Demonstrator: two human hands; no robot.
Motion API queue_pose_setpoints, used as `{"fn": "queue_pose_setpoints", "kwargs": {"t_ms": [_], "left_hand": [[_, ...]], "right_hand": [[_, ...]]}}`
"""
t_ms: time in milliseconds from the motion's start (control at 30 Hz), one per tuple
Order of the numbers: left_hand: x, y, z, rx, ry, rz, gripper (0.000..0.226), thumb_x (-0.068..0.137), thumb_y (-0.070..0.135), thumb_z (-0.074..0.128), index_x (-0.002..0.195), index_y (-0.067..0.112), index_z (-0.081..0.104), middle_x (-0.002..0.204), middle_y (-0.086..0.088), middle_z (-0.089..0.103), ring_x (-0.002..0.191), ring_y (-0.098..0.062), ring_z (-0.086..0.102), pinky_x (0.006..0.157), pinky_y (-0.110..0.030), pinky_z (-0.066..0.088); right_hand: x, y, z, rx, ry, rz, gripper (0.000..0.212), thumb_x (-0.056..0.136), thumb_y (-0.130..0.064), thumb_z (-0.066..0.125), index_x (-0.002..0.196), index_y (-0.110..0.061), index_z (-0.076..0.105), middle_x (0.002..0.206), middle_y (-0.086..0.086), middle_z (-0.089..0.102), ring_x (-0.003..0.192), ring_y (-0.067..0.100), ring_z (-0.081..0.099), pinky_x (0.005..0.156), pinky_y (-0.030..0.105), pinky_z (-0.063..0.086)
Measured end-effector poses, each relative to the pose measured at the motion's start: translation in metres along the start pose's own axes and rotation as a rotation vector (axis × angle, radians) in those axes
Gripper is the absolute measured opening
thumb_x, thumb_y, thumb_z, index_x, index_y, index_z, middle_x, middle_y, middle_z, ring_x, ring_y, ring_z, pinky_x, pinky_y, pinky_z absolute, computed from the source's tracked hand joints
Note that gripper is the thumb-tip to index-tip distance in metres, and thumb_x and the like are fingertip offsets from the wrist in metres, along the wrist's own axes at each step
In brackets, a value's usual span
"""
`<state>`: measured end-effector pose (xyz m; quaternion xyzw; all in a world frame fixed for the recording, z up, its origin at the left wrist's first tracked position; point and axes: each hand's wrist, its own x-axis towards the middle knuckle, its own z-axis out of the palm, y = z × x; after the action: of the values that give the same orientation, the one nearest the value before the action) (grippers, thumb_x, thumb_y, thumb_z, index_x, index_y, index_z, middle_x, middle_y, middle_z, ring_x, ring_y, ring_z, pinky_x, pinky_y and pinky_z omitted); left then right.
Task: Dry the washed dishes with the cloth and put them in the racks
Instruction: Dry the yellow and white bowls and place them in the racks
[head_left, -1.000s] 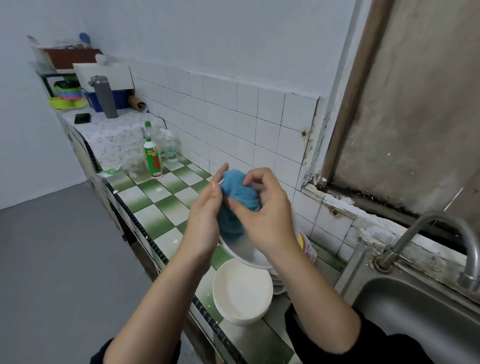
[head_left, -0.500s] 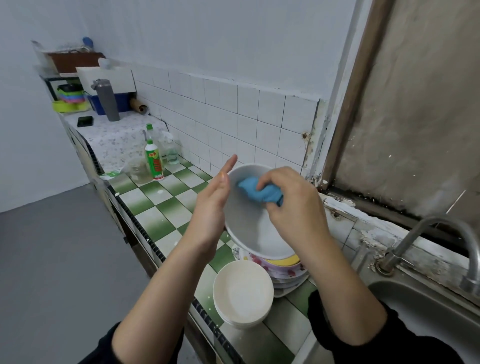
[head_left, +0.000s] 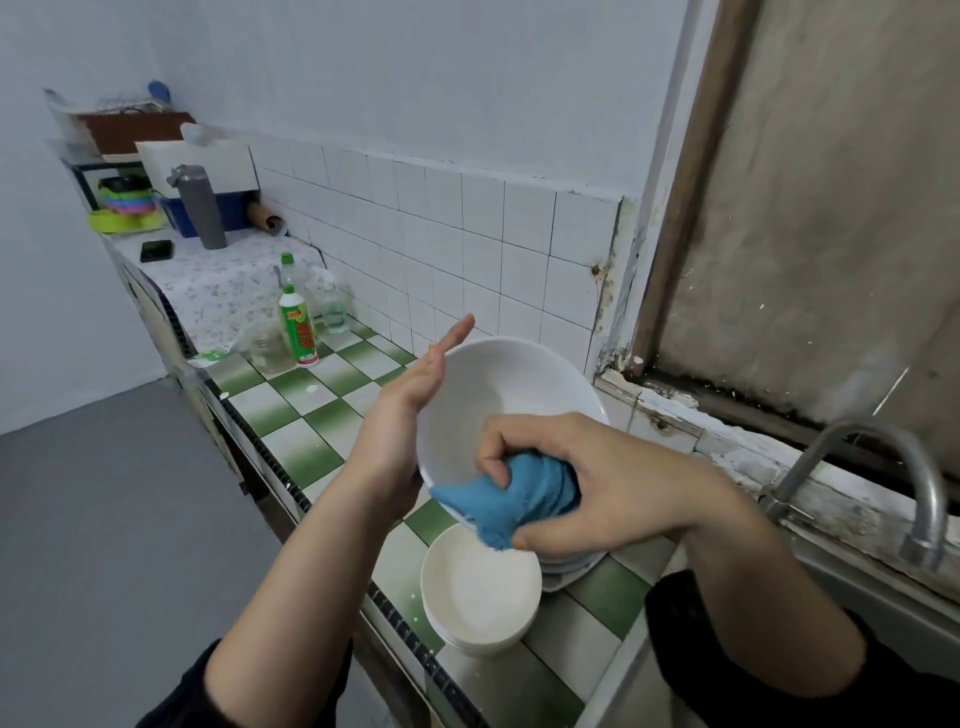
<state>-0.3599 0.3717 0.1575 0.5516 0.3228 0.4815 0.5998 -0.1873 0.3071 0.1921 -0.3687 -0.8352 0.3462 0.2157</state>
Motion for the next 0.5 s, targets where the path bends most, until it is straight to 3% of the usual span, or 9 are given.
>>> {"fn": "queue_pose_setpoints", "kwargs": {"t_ms": [67, 100, 200, 300, 400, 500], "left_hand": [[0.003, 0.001, 0.001, 0.020, 0.003, -0.011, 0.038, 0.102, 0.039, 0.040, 0.138, 0.039, 0.050, 0.134, 0.019, 0.051, 0.110, 0.010, 0.057, 0.085, -0.014, 0.049], [0.005, 0.001, 0.001, 0.016, 0.015, -0.053, 0.040, 0.102, 0.037, 0.038, 0.142, 0.037, 0.045, 0.134, 0.020, 0.050, 0.104, 0.010, 0.059, 0.074, -0.013, 0.050], [0.010, -0.002, 0.004, 0.001, 0.026, -0.228, 0.044, 0.100, 0.045, 0.040, 0.142, 0.033, 0.045, 0.132, 0.007, 0.059, 0.104, -0.014, 0.063, 0.070, -0.026, 0.050], [0.012, -0.006, 0.005, -0.008, -0.006, -0.364, 0.042, 0.099, 0.041, 0.044, 0.137, 0.024, 0.051, 0.113, -0.005, 0.067, 0.086, -0.024, 0.066, 0.069, -0.031, 0.053], [0.007, -0.016, 0.007, -0.033, -0.054, -0.462, 0.057, 0.075, 0.033, 0.058, 0.132, 0.026, 0.051, 0.124, -0.009, 0.062, 0.088, -0.031, 0.065, 0.063, -0.037, 0.055], [-0.001, -0.025, 0.018, -0.070, -0.123, -0.463, 0.036, 0.083, 0.044, 0.049, 0.092, 0.020, 0.075, 0.103, -0.011, 0.071, 0.082, -0.026, 0.068, 0.070, -0.034, 0.051]], "right_hand": [[-0.004, 0.000, -0.007, -0.239, -0.099, 0.080, 0.056, 0.065, -0.018, 0.089, 0.094, -0.028, 0.042, 0.094, -0.010, 0.054, 0.079, 0.012, 0.051, 0.068, 0.027, 0.043], [-0.004, 0.001, -0.009, -0.339, -0.141, 0.118, 0.063, 0.063, -0.021, 0.090, 0.096, -0.033, 0.038, 0.097, -0.012, 0.053, 0.083, 0.011, 0.051, 0.070, 0.028, 0.044], [-0.003, 0.005, -0.014, -0.489, -0.171, 0.117, 0.064, 0.067, -0.012, 0.083, 0.093, -0.041, 0.032, 0.093, -0.006, 0.056, 0.079, 0.020, 0.055, 0.065, 0.034, 0.046], [-0.008, 0.005, -0.025, -0.325, -0.147, 0.010, 0.059, 0.065, 0.002, 0.077, 0.088, -0.035, 0.037, 0.077, -0.001, 0.051, 0.063, 0.020, 0.047, 0.055, 0.027, 0.039], [-0.014, 0.009, -0.038, -0.032, -0.137, -0.064, 0.055, 0.062, 0.011, 0.074, 0.090, -0.024, 0.043, 0.077, -0.004, 0.050, 0.062, 0.019, 0.043, 0.053, 0.028, 0.035], [-0.013, 0.020, -0.045, 0.292, -0.105, -0.124, 0.051, 0.066, 0.011, 0.073, 0.096, -0.020, 0.045, 0.079, -0.010, 0.052, 0.068, 0.001, 0.047, 0.058, 0.015, 0.038]]}}
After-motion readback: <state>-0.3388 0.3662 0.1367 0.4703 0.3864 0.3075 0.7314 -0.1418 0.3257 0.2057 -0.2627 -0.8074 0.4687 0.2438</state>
